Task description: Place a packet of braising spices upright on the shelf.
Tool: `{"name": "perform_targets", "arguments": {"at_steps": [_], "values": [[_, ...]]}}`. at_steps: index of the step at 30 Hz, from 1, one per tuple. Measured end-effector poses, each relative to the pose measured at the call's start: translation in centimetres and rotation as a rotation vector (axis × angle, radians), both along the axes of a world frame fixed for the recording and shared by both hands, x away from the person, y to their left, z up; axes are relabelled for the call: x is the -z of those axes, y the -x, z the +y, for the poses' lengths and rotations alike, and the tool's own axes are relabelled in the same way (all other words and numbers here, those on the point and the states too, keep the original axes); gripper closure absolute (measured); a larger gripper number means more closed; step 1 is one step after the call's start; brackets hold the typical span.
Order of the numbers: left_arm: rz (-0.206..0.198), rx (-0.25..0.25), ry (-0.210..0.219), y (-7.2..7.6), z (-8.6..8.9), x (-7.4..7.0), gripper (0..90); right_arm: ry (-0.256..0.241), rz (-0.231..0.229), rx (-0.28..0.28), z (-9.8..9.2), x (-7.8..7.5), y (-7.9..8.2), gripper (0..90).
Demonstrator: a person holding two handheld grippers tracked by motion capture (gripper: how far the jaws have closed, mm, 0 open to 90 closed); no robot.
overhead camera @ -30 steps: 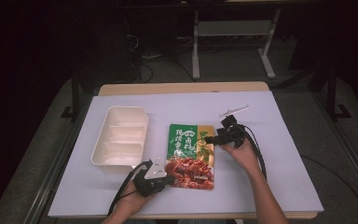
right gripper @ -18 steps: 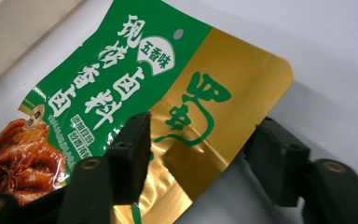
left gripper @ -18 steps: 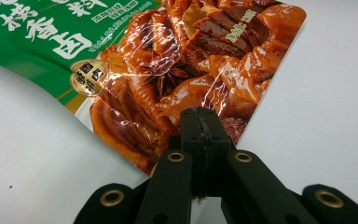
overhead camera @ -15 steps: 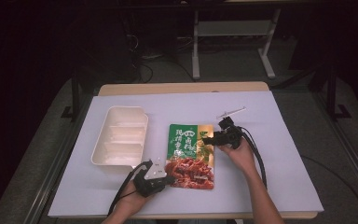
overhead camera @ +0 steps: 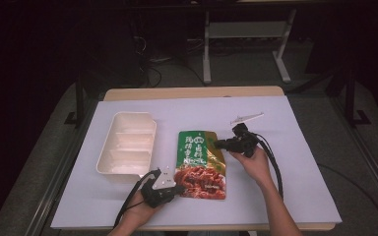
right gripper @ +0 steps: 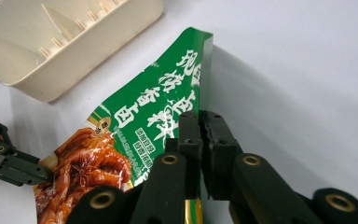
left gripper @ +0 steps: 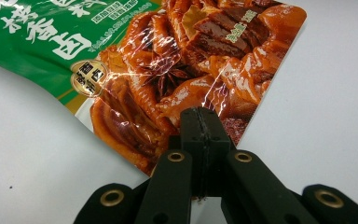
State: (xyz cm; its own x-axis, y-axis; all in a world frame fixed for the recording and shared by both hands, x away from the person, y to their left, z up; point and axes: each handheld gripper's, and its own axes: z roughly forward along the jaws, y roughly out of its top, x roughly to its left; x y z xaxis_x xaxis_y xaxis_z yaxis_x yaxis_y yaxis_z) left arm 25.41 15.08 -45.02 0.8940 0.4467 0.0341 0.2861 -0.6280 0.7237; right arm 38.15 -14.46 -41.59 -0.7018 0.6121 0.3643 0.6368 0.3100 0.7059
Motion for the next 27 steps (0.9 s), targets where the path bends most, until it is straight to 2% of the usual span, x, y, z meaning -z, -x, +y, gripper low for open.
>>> {"name": "perform_targets", "arguments": {"at_steps": [1, 2, 4, 6, 8, 9, 12, 22, 27], "values": [[0.000, 0.000, 0.000, 0.0, 0.0, 0.0, 90.0, 0.000, 0.000, 0.000, 0.0, 0.0, 0.0, 85.1], [0.000, 0.000, 0.000, 0.0, 0.0, 0.0, 90.0, -0.007, 0.019, -0.009, 0.1, 0.4, -0.2, 79.7], [-0.005, 0.000, -0.001, 0.0, 0.0, 0.0, 90.0, 0.000, 0.039, -0.006, 0.3, 0.8, -0.3, 76.3], [-0.003, -0.002, 0.005, 0.0, 0.0, 0.0, 90.0, -0.014, 0.051, -0.005, 0.4, 1.3, -0.4, 74.8], [-0.001, -0.003, 0.006, 0.0, 0.0, 0.0, 90.0, -0.015, 0.052, -0.007, 0.4, 1.4, -0.4, 74.4], [-0.003, -0.003, 0.007, 0.1, 0.0, 0.0, 90.0, -0.011, 0.072, -0.006, 0.5, 1.8, -0.5, 73.1], [-0.004, -0.005, 0.008, 0.1, -0.1, 0.1, 90.0, -0.005, 0.086, -0.007, 0.7, 2.5, -0.6, 72.0], [0.004, -0.011, 0.016, 0.1, -0.1, 0.1, 90.0, -0.024, 0.117, -0.012, 1.0, 3.7, -0.8, 71.0], [0.004, -0.010, 0.012, 0.1, -0.1, 0.1, 90.0, -0.024, 0.139, -0.002, 1.2, 4.4, -0.9, 74.9]]}}
